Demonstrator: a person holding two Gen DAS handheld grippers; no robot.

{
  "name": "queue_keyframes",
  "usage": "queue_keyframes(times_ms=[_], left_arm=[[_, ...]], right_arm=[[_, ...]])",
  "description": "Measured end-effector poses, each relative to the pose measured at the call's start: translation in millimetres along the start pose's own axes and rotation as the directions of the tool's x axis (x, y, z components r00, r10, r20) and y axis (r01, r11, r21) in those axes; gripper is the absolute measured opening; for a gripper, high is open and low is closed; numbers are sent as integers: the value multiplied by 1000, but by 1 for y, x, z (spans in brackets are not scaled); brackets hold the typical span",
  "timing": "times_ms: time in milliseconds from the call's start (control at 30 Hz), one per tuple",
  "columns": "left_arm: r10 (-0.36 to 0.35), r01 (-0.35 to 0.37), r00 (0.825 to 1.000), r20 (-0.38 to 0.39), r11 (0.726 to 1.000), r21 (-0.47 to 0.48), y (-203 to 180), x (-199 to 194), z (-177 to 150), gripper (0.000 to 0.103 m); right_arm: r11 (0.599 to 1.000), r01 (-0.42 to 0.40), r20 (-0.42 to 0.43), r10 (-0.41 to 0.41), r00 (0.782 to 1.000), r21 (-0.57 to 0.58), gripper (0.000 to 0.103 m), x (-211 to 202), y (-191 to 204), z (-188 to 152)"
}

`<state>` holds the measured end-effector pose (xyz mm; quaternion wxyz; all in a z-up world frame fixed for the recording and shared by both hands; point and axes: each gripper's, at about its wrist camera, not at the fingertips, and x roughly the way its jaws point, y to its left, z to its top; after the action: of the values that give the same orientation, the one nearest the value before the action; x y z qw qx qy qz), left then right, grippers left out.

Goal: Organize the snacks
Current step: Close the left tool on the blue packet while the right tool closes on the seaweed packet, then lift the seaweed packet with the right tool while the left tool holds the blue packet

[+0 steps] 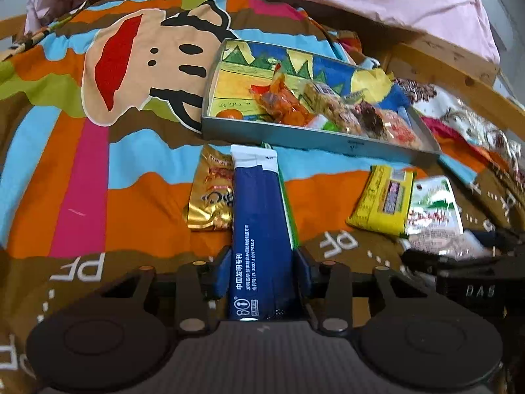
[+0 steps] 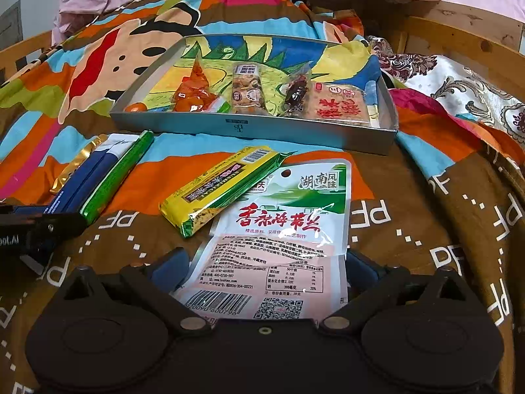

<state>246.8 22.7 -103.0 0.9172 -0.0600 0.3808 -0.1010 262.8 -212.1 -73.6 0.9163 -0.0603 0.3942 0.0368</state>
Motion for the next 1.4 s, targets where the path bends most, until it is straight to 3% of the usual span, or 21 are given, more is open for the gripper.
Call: queue_keyframes(times_ms=[33,133,400,533,667,867,933,1000,1167,1233,1333,1400], left_arm=[[3,-3,1000,-1,1000,4,-1,-2,-2,44],[4,-4,1000,-13,1000,3,-3,-9,-4,44],[-23,21,996,-84,1000,-20,-14,-26,-17,44],[-10,9,996,-91,1000,-10,-20,-27,-19,45],[-11,10,996,-89,1000,-8,-21,-23,-14,57],[1,0,998,-69,1000,5,-23,-10,-7,64],[10,-8,998,-66,999,33,-27,-6,-5,64],[30,-26,998,-62,998,58,-30,-6,-6,56],[29,-26,998,-62,999,44,-31,-14,-13,44],[23,-21,997,-72,999,33,-32,-20,-16,43],[3,-1,995,-100,1000,16,-33,-28,-21,43],[-4,5,994,-109,1000,1,-34,-32,-26,43]], right_arm=[[1000,9,2,-9,1000,0,92,-3,-1,-1],[1000,-13,-8,13,1000,12,88,-12,-5,-4],[997,-70,-30,70,997,20,86,-34,-11,-14],[993,-97,-32,99,995,69,101,-29,-13,-12],[995,-67,-24,68,997,71,102,-20,-7,-6],[1000,2,-18,-2,1000,-30,103,-2,8,-7],[999,-5,-16,4,1000,-37,101,-1,6,-8],[999,-21,-25,20,999,-25,94,-3,3,-8],[999,-46,-32,45,998,-25,90,-18,0,-14],[999,-40,-26,39,999,-25,74,-30,-3,-18],[994,-104,-57,105,993,15,74,-45,-16,-22],[992,-119,-75,122,990,42,80,-51,-19,-28]])
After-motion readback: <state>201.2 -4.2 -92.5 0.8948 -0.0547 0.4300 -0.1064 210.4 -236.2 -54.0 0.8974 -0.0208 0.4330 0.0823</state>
